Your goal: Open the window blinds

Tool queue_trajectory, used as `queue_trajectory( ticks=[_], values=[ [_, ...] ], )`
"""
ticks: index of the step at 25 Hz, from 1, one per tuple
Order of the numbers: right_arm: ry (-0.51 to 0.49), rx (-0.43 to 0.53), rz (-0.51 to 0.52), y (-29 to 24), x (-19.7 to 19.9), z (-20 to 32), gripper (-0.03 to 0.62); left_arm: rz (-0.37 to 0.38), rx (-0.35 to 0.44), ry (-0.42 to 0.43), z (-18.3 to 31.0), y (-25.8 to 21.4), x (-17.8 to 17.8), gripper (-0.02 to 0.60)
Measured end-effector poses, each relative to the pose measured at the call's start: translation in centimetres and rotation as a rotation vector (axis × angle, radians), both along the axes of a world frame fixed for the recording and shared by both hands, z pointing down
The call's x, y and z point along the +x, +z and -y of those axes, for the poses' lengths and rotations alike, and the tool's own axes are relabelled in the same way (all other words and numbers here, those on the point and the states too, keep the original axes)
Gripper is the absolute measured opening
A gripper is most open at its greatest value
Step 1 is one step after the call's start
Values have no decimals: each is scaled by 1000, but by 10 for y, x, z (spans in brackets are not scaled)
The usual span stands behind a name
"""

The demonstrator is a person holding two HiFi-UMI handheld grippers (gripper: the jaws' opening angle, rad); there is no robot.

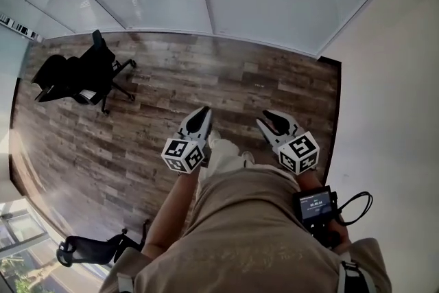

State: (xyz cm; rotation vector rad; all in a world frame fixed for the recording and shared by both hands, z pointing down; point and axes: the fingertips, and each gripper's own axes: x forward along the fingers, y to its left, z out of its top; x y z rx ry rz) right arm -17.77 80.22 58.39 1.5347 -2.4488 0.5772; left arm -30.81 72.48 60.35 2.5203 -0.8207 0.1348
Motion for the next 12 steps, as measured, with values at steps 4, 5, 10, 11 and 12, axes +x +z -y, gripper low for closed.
queue_trajectory(
  ticks=[4,5,10,11,12],
  values=[
    [53,-2,10,-13,-9,38,117,-10,10,18,35,-18,-19,43],
    [54,4,18,-18,-16,50,117,-8,22,23,44,-23,-27,43],
    [5,40,7,-28,-61,120,117,-3,41,12,105,-31,-69,43],
    [-3,46,7,-28,-68,134,117,-6,43,3,117,-30,-77,43],
    [-8,53,8,-27,-75,146,117,-9,44,-7,129,-29,-85,43]
  ],
)
